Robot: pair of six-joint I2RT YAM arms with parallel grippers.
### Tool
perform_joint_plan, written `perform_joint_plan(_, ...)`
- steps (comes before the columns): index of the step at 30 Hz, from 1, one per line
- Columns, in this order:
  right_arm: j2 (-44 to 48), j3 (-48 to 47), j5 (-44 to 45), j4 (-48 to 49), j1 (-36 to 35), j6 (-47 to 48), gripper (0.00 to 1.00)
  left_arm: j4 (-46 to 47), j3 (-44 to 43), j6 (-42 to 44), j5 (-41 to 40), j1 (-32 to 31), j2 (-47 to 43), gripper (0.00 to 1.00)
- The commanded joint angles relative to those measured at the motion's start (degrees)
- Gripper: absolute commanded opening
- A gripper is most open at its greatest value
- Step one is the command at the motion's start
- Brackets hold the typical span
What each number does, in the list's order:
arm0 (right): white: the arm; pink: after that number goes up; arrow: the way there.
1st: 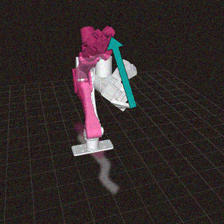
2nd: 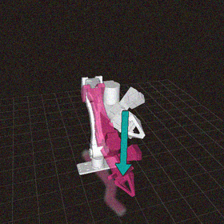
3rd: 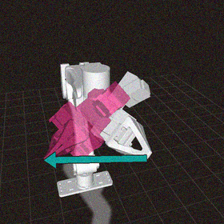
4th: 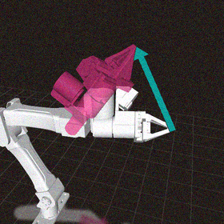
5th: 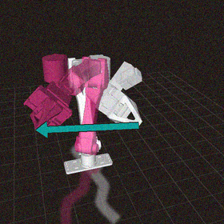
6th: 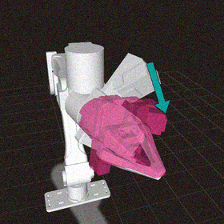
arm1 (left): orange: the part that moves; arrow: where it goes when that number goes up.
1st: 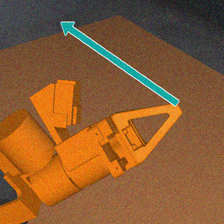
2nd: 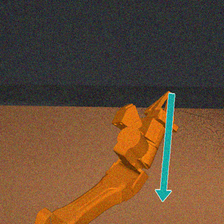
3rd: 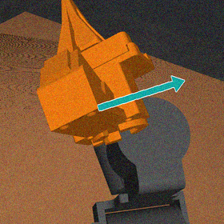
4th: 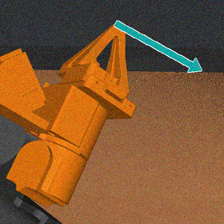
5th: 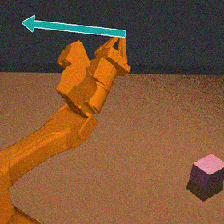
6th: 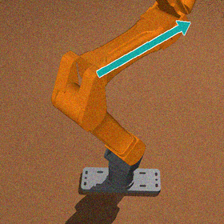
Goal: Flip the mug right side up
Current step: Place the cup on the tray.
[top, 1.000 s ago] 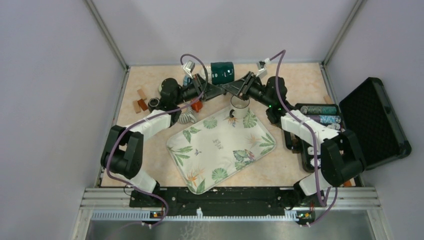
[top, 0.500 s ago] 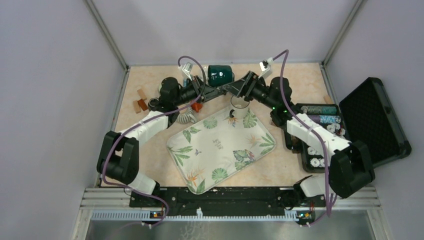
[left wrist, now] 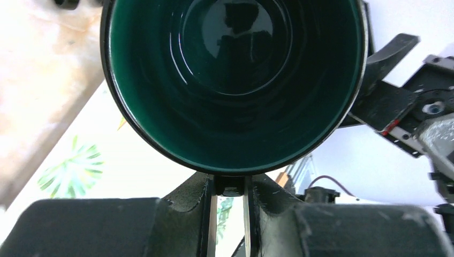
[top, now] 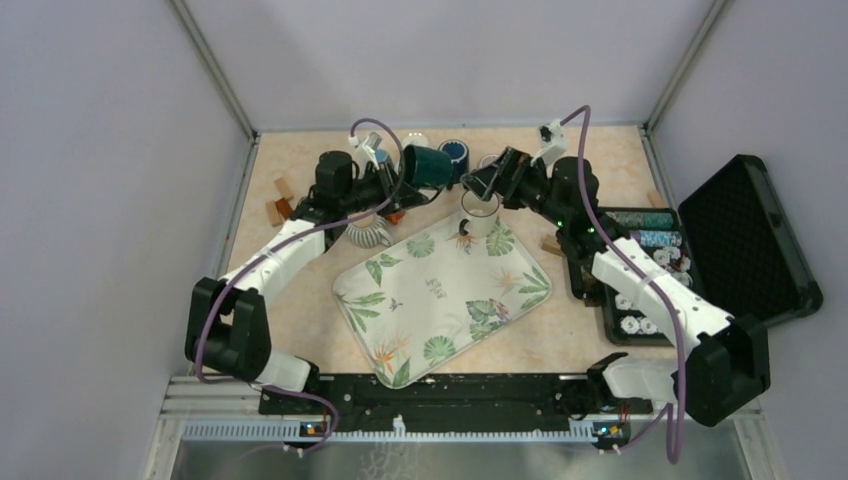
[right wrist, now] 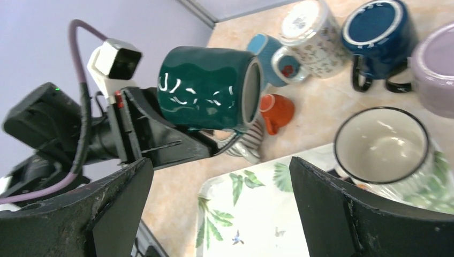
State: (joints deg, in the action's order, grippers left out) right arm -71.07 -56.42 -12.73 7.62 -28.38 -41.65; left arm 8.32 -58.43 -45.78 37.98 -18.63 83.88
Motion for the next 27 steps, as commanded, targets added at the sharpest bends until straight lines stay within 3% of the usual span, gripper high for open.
perform_joint_plan(1,3.4,-4.4,6.0,-6.4,-0.6,4.6,0.99,-8.5,-5.5,12.8,-1.5,0.4,-5.1,0.00)
perform_joint_plan(8,4.3,-5.3,8.0,-9.1,-0.6,5.7,0.99,-20.1,-5.8,22.3,-5.0,0.4,-6.2,0.00)
perform_joint_plan(27,6.8,-6.6,12.4,-11.6,-0.6,7.0,0.99,-32.6,-9.3,32.9,-18.6,-7.4,2.4,0.00)
